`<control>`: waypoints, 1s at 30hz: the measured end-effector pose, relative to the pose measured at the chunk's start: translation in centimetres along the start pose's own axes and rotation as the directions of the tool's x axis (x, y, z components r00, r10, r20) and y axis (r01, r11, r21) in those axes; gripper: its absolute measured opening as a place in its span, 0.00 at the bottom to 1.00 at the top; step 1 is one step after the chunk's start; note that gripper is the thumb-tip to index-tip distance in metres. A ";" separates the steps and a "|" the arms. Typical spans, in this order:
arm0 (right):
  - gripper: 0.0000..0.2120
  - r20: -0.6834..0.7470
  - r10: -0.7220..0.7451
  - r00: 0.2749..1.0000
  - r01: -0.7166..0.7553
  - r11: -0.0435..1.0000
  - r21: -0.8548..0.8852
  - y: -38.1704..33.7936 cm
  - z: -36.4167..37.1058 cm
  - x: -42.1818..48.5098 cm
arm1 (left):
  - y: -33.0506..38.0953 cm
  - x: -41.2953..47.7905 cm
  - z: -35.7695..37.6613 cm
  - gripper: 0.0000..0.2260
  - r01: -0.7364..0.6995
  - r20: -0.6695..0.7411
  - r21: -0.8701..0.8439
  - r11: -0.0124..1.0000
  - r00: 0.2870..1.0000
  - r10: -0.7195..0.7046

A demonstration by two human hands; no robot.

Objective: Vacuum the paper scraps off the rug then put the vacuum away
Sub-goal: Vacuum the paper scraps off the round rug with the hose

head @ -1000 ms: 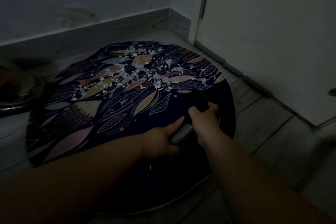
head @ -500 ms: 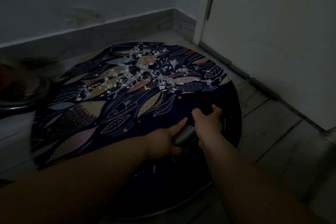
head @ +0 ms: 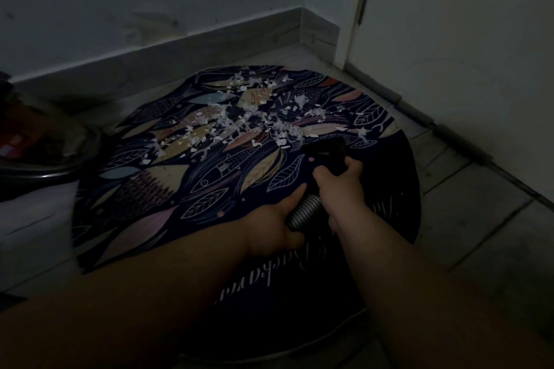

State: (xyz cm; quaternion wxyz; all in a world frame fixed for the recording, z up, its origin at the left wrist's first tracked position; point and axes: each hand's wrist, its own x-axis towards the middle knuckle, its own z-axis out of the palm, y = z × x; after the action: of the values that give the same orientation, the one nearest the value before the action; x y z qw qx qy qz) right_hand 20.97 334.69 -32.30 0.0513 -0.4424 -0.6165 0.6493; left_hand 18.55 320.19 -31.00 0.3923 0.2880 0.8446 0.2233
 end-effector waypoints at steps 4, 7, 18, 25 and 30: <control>0.30 0.051 0.002 0.999 -0.003 1.000 0.019 -0.2 2.1 -0.1 | -0.8 -1.2 -1.2 0.41 0.047 -0.020 0.019 0.999 0.999 -0.047; 0.31 0.084 0.007 0.996 -0.009 1.000 0.029 -0.4 3.2 0.0 | -1.1 -1.7 -2.0 0.41 0.086 -0.021 0.038 0.996 0.996 -0.085; 0.31 0.094 0.054 0.994 -0.063 0.993 0.097 0.3 3.8 0.3 | -1.9 -1.4 -1.9 0.42 0.076 0.005 0.067 0.995 0.997 -0.077; 0.35 0.084 0.081 0.993 -0.092 0.985 0.143 0.0 4.8 0.3 | -3.5 -1.2 -2.6 0.42 0.020 0.005 0.016 1.000 1.000 -0.020; 0.38 0.040 0.124 0.992 -0.129 0.974 0.185 -1.6 6.3 -1.3 | -4.1 -2.0 -5.0 0.40 0.001 0.049 0.010 1.000 0.999 -0.001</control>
State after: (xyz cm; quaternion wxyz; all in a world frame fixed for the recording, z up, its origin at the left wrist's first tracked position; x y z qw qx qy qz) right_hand 17.01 329.54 -31.18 0.0426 -0.4648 -0.5241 0.7124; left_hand 14.34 315.08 -29.46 0.4117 0.2950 0.8359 0.2115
